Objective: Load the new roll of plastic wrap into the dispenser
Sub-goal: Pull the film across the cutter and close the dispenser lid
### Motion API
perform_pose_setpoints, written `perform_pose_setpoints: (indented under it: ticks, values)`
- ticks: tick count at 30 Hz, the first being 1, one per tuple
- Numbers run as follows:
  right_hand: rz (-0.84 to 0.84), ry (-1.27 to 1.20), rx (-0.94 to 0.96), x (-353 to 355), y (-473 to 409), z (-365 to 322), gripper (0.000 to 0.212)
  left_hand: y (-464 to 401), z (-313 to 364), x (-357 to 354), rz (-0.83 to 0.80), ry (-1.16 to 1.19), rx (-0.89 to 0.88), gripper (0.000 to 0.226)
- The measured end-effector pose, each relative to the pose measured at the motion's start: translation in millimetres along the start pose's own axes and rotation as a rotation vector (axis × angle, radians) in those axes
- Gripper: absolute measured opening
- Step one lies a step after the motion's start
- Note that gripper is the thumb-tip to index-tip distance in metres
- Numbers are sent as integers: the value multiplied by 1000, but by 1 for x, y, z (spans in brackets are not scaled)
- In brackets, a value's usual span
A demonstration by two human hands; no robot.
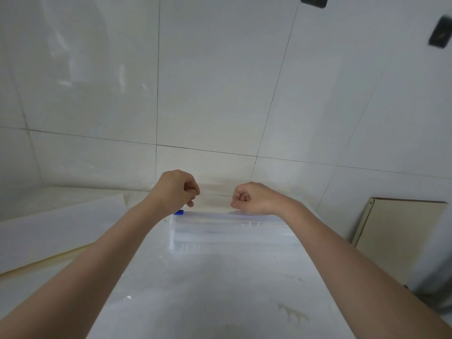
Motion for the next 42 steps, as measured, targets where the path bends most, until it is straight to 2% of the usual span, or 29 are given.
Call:
perform_pose_setpoints:
  ticks: [7,10,17,20,23,25,32,37,40,42]
  values:
    - [28,79,-29,4,1,13,36,2,1,0,80,109,39,25]
    - [84,20,5,4,5,17,40,0,3,-1,67,126,64,26]
    - [172,-62,19,5,5,13,40,1,8,-16,-63,224,178,41]
    - [173,-73,14,6,5,11,39,2,15,-19,-100,285,224,20]
    - [173,-78,21,8,6,10,35,0,16,-22,-130,155,88,8]
    - [155,-92,20,11,7,13,32,0,17,-22,-72,93,33,7]
    - [30,111,-31,16,10,31,46,2,11,-14,11,308,142,3]
    - [67,-19,-115,16,13,61,40,2,14,-14,46,377,173,2]
    - [86,-13,-121,16,13,67,33,1,11,-16,75,387,190,8]
    - [91,37,-149,17,12,70,37,0,10,-17,86,390,193,11]
Point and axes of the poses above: each hand's wrist, its own y-axis away from the middle knuckle, its own x-axis out of the back of the hand, z = x × y, the point moved 2 cm from there along -y, towards the middle knuckle, and after that the axes turned 15 degrees about -x, right-handed, at the moved point
